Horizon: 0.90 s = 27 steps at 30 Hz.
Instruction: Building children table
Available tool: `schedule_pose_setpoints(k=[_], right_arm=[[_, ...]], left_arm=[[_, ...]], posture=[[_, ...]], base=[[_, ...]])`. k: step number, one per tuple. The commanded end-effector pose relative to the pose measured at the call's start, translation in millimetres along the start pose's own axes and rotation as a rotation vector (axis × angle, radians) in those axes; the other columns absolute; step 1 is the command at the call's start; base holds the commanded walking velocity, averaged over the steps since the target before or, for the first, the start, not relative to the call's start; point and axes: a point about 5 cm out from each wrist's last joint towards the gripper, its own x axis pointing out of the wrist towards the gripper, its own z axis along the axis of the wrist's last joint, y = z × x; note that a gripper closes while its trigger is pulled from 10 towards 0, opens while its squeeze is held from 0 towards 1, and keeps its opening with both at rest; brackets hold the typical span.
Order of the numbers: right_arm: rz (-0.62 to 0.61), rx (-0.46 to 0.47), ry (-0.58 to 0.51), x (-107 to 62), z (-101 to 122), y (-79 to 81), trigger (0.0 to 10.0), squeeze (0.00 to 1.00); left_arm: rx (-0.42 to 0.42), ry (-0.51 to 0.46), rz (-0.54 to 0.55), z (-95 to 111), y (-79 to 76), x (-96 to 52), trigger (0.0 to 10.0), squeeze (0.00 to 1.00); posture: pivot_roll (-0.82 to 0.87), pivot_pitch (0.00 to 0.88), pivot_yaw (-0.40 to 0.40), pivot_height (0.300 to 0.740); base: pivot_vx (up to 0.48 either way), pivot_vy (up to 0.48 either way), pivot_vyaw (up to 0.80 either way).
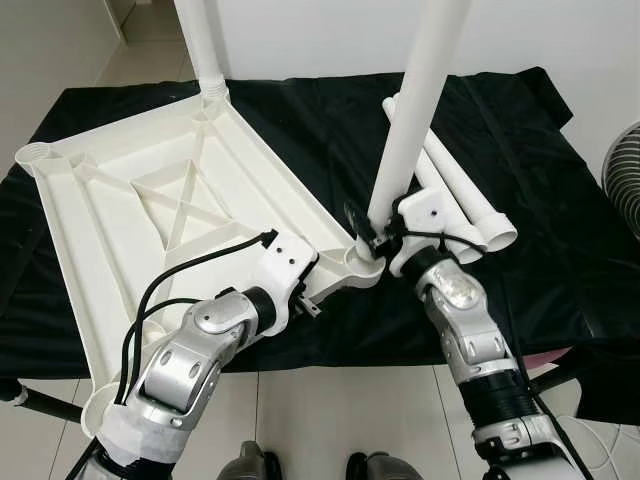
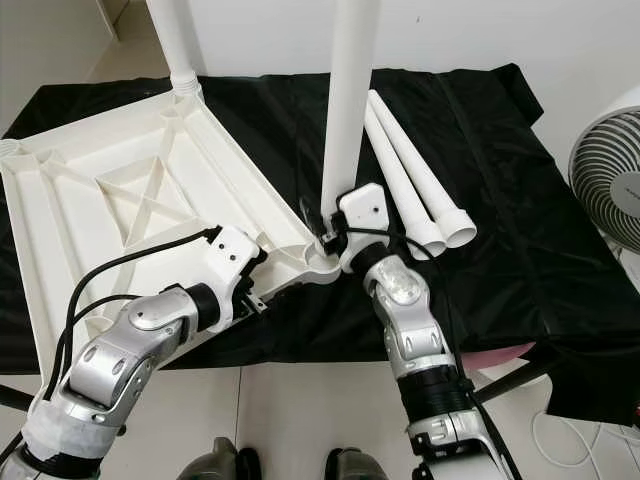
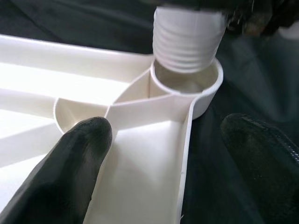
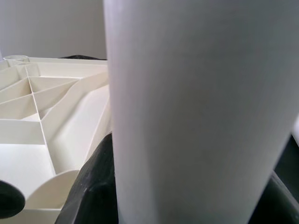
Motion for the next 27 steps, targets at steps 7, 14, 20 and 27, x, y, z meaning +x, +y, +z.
schedule_pose_setpoints(k=[7,14,20,27], right_arm=[[0.047,0.001,0.022,-5.7,-3,12.6,10.0,0.00],[0.085,-0.009,0.051,-4.2,-8,16.9,10.0,0.00],[0.113,-0.031,0.080,-7.1,-12,17.3,10.0,0.00],[0.174,-0.054,0.112,-14.4,-17,17.0,10.0,0.00]], left_arm=[[-0.018,-0.026,0.018,5,-0.5,-6.3,10.0,0.00],[-0.028,-0.040,-0.006,6,-4.9,-9.3,10.0,0.00],[-0.026,-0.032,-0.017,4,-5.6,-12.5,10.0,0.00],[-0.029,-0.034,-0.004,6,-1.8,-12.9,10.0,0.00]], posture=[[-0.07,0.140,0.019,0.740],[-0.06,0.145,0.017,0.740],[-0.06,0.144,0.016,0.740],[-0.06,0.142,0.016,0.740]], base=[[0.000,0.000,0.00],[0.000,0.000,0.00],[0.000,0.000,0.00],[0.000,0.000,0.00]])
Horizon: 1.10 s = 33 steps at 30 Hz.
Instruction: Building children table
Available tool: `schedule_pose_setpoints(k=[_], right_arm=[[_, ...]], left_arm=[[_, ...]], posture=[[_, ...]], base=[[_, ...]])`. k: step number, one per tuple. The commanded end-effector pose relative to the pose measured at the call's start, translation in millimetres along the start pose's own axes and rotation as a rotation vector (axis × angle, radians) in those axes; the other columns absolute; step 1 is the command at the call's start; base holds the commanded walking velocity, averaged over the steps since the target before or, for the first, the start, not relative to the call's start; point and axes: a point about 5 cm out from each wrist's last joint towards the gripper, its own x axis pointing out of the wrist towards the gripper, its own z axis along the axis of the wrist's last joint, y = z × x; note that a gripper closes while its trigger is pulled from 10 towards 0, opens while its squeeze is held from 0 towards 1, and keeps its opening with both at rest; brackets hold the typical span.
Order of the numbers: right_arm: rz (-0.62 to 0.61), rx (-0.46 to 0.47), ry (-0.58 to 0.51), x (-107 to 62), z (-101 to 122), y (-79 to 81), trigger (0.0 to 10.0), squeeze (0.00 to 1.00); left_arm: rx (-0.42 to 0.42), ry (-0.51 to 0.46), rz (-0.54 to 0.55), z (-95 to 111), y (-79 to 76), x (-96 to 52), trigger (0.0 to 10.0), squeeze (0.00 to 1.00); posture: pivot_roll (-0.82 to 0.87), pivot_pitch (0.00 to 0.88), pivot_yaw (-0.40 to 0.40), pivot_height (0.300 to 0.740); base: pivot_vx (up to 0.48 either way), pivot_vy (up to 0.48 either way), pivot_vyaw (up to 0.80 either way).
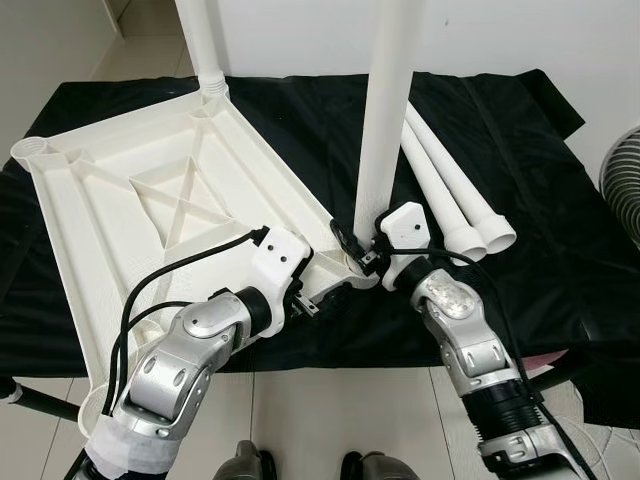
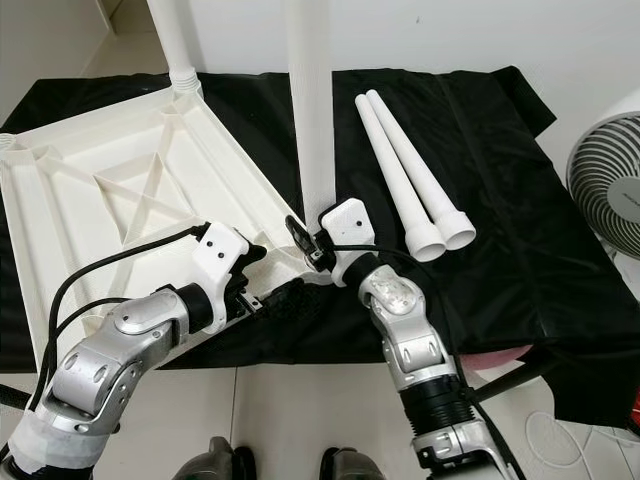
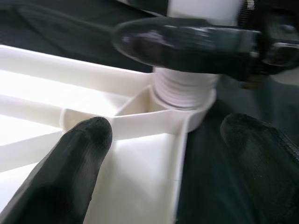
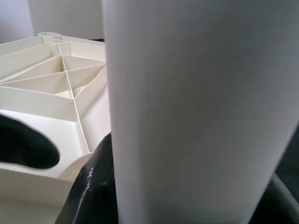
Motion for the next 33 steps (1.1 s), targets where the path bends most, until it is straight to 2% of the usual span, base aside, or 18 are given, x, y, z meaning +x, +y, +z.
schedule_pose_setpoints(k=[1,8,11,13,15,20,22,26,33], right_arm=[[0.027,0.019,0.081,-7.1,-16,5.3,10.0,0.00],[0.033,0.018,0.092,-9.9,-18,2.9,10.0,0.00],[-0.001,0.052,0.114,-9.8,-24,-2.0,10.0,0.00],[-0.022,0.083,0.122,-9.4,-26,-4.0,10.0,0.00],[-0.054,0.160,0.136,-9.1,-32,-5.3,10.0,0.00],[-0.069,0.215,0.144,-10.4,-36,-4.3,10.0,0.00],[-0.103,0.287,0.150,-13.3,-43,-2.5,10.0,0.00],[-0.129,0.309,0.137,-16.2,-46,1.4,10.0,0.00],[-0.147,0.271,0.052,-22.6,-42,10.0,10.0,0.00]], left_arm=[[0.000,0.015,0.005,-1,0.8,-2.3,10.0,0.00],[-0.001,0.015,-0.002,-1,-1.4,-2.0,10.0,0.00],[-0.003,0.013,-0.004,-1,-2.3,-1.5,10.0,0.00],[-0.004,0.012,-0.005,-1,-2.8,-1.1,10.0,0.00],[-0.006,0.009,-0.007,0,-3.9,-0.2,10.0,0.00],[-0.008,0.007,-0.006,0,-4.3,0.1,10.0,0.00],[-0.009,0.005,-0.004,0,-4.5,0.2,10.0,0.00],[-0.010,0.005,-0.001,0,-4.4,0.1,10.0,0.00],[-0.006,-0.001,0.006,2,-2.6,0.1,10.0,0.00]], posture=[[-0.07,0.141,0.015,0.740],[-0.07,0.139,0.013,0.740],[-0.07,0.137,0.011,0.740],[-0.07,0.134,0.009,0.740],[-0.07,0.130,0.005,0.740],[-0.07,0.129,0.003,0.740],[-0.06,0.127,0.000,0.740],[-0.06,0.127,0.000,0.740],[-0.06,0.122,-0.001,0.740]], base=[[0.000,0.000,0.00],[0.000,0.000,0.00],[0.000,0.000,0.00],[0.000,0.000,0.00],[0.000,0.000,0.00],[0.000,0.000,0.00],[0.000,0.000,0.00],[0.000,0.000,0.00],[0.000,0.000,0.00]])
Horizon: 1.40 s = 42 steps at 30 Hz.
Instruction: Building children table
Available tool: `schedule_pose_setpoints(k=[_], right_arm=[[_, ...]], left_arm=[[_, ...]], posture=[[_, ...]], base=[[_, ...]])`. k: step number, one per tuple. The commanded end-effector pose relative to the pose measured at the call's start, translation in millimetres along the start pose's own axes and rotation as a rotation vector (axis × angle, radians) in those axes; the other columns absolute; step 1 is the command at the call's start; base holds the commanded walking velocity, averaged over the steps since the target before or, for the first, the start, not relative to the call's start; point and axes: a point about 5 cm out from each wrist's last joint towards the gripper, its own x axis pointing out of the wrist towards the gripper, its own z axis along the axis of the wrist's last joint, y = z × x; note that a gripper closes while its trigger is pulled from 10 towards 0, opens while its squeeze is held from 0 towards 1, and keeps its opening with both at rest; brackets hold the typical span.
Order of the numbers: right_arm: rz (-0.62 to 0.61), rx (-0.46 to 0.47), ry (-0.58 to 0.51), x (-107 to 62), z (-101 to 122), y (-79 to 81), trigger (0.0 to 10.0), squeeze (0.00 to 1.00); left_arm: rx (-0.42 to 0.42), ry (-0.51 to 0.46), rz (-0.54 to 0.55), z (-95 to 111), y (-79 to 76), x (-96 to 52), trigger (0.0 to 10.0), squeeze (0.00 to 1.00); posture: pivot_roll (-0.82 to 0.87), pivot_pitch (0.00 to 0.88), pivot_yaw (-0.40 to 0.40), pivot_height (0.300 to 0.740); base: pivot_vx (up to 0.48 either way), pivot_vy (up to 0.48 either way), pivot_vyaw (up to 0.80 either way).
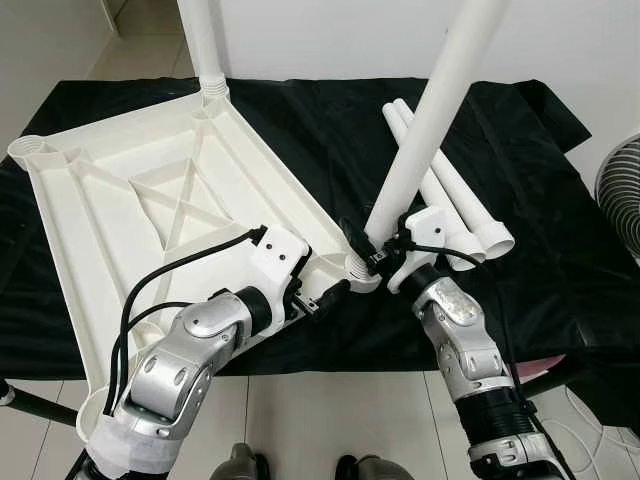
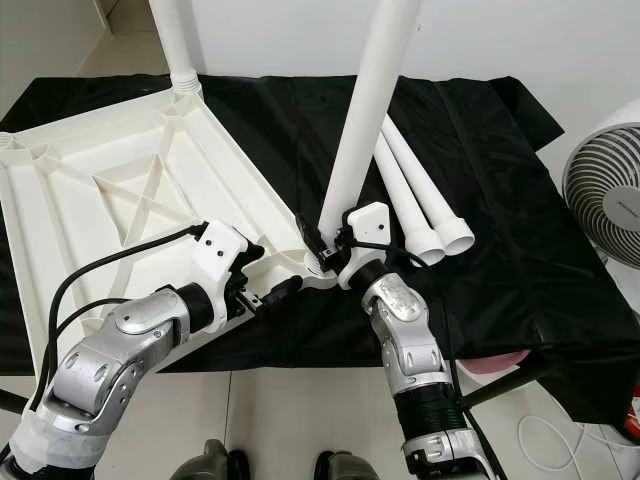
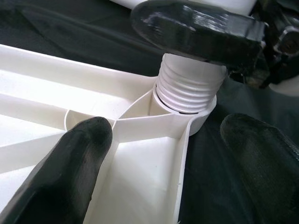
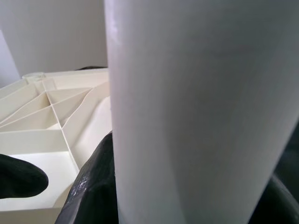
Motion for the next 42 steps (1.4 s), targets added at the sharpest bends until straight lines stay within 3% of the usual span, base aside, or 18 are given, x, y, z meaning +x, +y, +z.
schedule_pose_setpoints(k=[1,9,14,21,36,42], right_arm=[[-0.017,0.026,0.107,-15.2,-26,3.1,10.0,0.00],[-0.038,0.054,0.103,-22.7,-31,5.5,10.0,0.00],[-0.044,-0.031,0.159,-16.6,-34,4.0,10.0,0.00],[0.038,-0.088,0.265,-2.0,-34,3.9,10.0,0.00],[0.187,-0.208,0.230,-7.8,-31,7.4,10.0,0.00],[0.166,-0.193,0.246,-7.2,-30,1.3,10.0,0.00]], left_arm=[[0.008,-0.003,0.016,3,0.1,-1.4,10.0,0.00],[0.007,-0.004,0.017,3,0.7,-1.5,10.0,0.00],[0.010,0.000,0.017,4,1.9,-1.5,10.0,0.00],[0.012,0.000,0.018,5,3.2,-1.3,10.0,0.00],[0.011,-0.001,0.030,6,4.8,-2.0,10.0,0.00],[0.012,-0.001,0.028,6,4.8,-2.1,10.0,0.00]], posture=[[-0.06,0.122,-0.001,0.740],[-0.06,0.126,0.005,0.740],[-0.06,0.132,0.015,0.740],[-0.06,0.138,0.023,0.740],[-0.06,0.146,0.025,0.740],[-0.06,0.147,0.027,0.740]], base=[[0.000,0.000,0.00],[0.000,0.000,0.00],[0.000,0.000,0.00],[0.000,0.000,0.00],[0.000,0.000,0.00],[0.000,0.000,0.00]])
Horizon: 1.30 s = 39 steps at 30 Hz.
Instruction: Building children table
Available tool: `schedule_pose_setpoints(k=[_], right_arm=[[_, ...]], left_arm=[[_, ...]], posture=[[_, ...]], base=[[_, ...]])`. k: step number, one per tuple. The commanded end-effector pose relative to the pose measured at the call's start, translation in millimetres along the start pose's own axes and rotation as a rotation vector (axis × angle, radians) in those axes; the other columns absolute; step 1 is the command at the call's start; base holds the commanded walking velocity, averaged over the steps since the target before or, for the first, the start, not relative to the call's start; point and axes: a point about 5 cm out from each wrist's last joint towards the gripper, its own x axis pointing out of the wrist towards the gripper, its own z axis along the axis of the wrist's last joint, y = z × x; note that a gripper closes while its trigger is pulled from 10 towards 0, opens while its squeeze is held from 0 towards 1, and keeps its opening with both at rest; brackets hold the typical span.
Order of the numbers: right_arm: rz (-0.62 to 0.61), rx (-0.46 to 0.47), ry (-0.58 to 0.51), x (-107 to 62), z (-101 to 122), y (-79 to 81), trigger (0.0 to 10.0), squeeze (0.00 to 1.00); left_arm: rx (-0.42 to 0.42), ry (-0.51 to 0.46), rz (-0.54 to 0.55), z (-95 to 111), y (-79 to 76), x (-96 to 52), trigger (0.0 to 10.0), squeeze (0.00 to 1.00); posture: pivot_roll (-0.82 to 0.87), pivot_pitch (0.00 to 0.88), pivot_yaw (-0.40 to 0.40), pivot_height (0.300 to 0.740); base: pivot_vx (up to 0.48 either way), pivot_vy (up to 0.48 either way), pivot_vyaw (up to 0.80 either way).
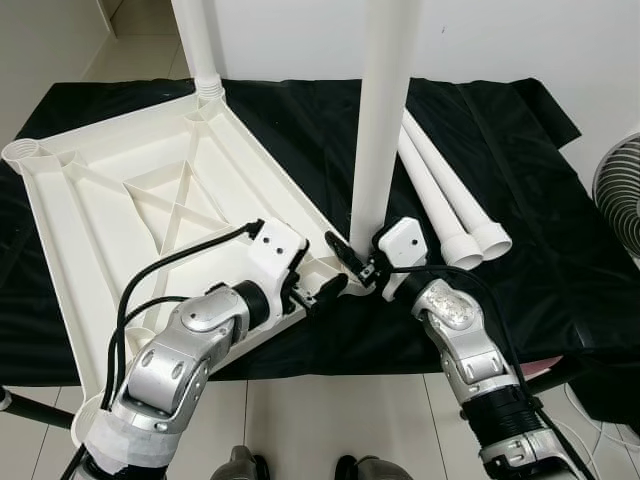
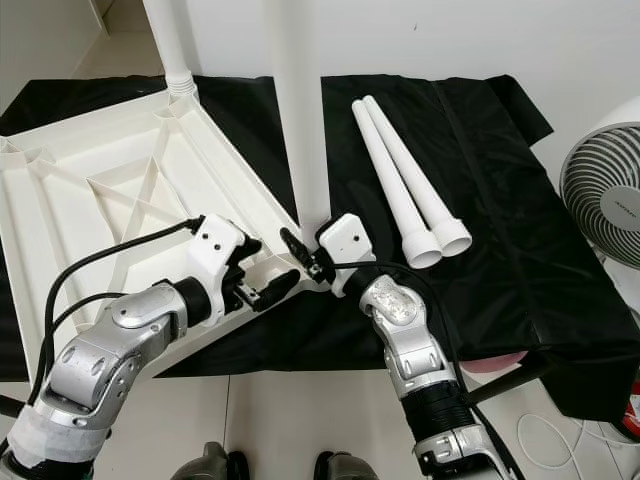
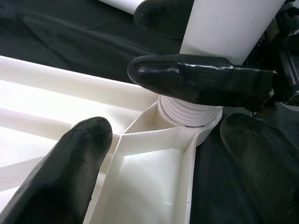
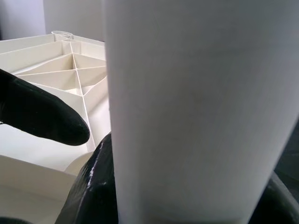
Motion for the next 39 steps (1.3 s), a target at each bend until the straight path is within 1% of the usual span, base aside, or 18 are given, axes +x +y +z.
schedule_pose_setpoints(k=[1,2,3,4,5,7,9,10,13,17,20,27,29,30,35,36,38,39], right_arm=[[-0.027,0.099,0.189,-11.5,-34,-0.8,10.0,0.00],[-0.027,0.099,0.189,-11.5,-34,-0.8,10.0,0.00],[-0.055,0.139,0.202,-10.4,-35,-5.0,10.0,0.00],[-0.055,0.139,0.202,-10.4,-35,-5.0,10.0,0.00],[-0.076,0.187,0.214,-8.9,-36,-8.8,10.0,0.00],[-0.076,0.187,0.214,-8.9,-36,-8.8,10.0,0.00],[-0.094,0.245,0.229,-7.2,-37,-11.8,10.0,0.00],[-0.094,0.245,0.229,-7.2,-37,-11.8,10.0,0.00],[-0.122,0.303,0.248,-7.5,-42,-12.9,10.0,0.00],[-0.152,0.336,0.259,-9.0,-46,-13.4,10.0,0.00],[-0.199,0.397,0.285,-11.1,-51,-14.4,10.0,0.00],[-0.211,0.376,0.291,-10.0,-50,-14.6,10.0,0.00],[-0.189,0.322,0.275,-8.2,-47,-9.7,10.0,0.00],[-0.189,0.322,0.275,-8.2,-47,-9.7,10.0,0.00],[-0.167,0.255,0.240,-7.5,-41,-5.2,10.0,0.00],[-0.155,0.224,0.226,-7.3,-39,-2.4,10.0,0.00],[-0.152,0.204,0.215,-7.5,-37,-0.2,10.0,0.00],[-0.130,0.188,0.206,-8.1,-36,4.3,10.0,0.00]], left_arm=[[0.005,0.003,0.014,2,0.5,-1.3,10.0,0.00],[0.005,0.003,0.014,2,0.5,-1.3,10.0,0.00],[0.006,0.003,0.013,2,0.5,-1.1,10.0,0.00],[0.006,0.003,0.013,2,0.5,-1.1,10.0,0.00],[0.006,0.003,0.013,2,0.2,-0.9,10.0,0.00],[0.006,0.003,0.013,2,0.2,-0.9,10.0,0.00],[0.007,0.001,0.013,2,-0.2,-1.0,10.0,0.00],[0.007,0.001,0.013,2,-0.2,-1.0,10.0,0.00],[0.008,0.001,0.016,3,-0.5,-1.7,10.0,0.00],[0.007,0.000,0.017,3,-0.6,-1.8,10.0,0.00],[0.006,0.000,0.015,3,-1.0,-1.6,10.0,0.00],[0.006,-0.002,0.012,3,-1.1,-1.2,10.0,0.00],[0.007,-0.002,0.013,3,-0.8,-0.8,10.0,0.00],[0.007,-0.002,0.013,3,-0.8,-0.8,10.0,0.00],[0.007,-0.002,0.013,3,-1.3,-0.9,10.0,0.00],[0.007,-0.002,0.012,3,-1.8,-1.0,10.0,0.00],[0.007,-0.003,0.011,3,-2.0,-1.1,10.0,0.00],[0.008,-0.003,0.010,3,-2.1,-1.1,10.0,0.00]], posture=[[-0.06,0.147,0.027,0.740],[-0.06,0.147,0.027,0.740],[-0.06,0.147,0.027,0.740],[-0.06,0.147,0.027,0.740],[-0.06,0.147,0.027,0.740],[-0.06,0.147,0.027,0.740],[-0.06,0.150,0.025,0.740],[-0.06,0.150,0.025,0.740],[-0.05,0.150,0.023,0.740],[-0.05,0.150,0.023,0.740],[-0.06,0.152,0.025,0.740],[-0.06,0.151,0.025,0.740],[-0.06,0.148,0.024,0.740],[-0.06,0.148,0.024,0.740],[-0.06,0.143,0.022,0.740],[-0.06,0.143,0.022,0.740],[-0.06,0.143,0.022,0.740],[-0.06,0.143,0.022,0.740]], base=[[0.000,0.000,0.00],[0.000,0.000,0.00],[0.000,0.000,0.00],[0.000,0.000,0.00],[0.000,0.000,0.00],[0.000,0.000,0.00],[0.000,0.000,0.00],[0.000,0.000,0.00],[0.000,0.000,0.00],[0.000,0.000,0.00],[0.000,0.000,0.00],[0.000,0.000,0.00],[0.000,0.000,0.00],[0.000,0.000,0.00],[0.000,0.000,0.00],[0.000,0.000,0.00],[0.000,0.000,0.00],[0.000,0.000,0.00]])
